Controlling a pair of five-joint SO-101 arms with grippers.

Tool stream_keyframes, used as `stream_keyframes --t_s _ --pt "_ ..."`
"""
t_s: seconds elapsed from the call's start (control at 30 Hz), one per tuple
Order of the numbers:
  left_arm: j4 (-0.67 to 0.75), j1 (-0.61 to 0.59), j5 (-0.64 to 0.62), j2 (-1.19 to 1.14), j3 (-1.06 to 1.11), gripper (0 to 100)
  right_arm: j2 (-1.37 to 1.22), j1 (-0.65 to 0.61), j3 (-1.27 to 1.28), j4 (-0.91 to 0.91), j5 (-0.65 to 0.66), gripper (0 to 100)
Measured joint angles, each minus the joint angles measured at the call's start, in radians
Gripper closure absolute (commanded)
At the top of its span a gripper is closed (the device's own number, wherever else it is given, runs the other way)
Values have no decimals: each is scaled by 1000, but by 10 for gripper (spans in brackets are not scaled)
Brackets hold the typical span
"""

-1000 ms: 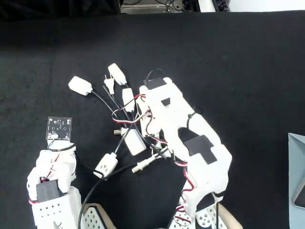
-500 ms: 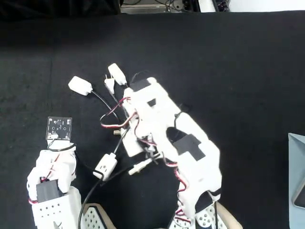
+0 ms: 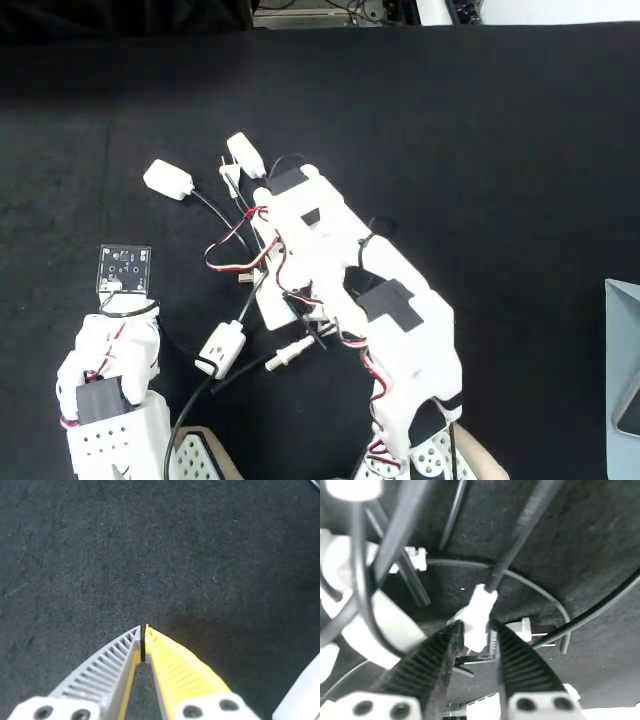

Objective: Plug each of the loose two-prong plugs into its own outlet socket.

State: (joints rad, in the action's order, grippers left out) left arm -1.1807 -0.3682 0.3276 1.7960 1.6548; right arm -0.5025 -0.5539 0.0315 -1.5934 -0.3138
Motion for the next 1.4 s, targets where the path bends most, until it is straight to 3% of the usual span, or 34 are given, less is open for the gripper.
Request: stream_keyframes --t_s 0.1,0.47,0.87,1.4 --pt "0 0 0 0 0 970 -18 -12 -15 -5 0 987" --pt "0 0 0 0 0 970 -38 -17 -173 -130 253 988" --pt "0 0 0 0 0 970 295 -11 -172 -132 310 988" --pt "0 0 0 0 0 970 546 459 -5 -132 643 988"
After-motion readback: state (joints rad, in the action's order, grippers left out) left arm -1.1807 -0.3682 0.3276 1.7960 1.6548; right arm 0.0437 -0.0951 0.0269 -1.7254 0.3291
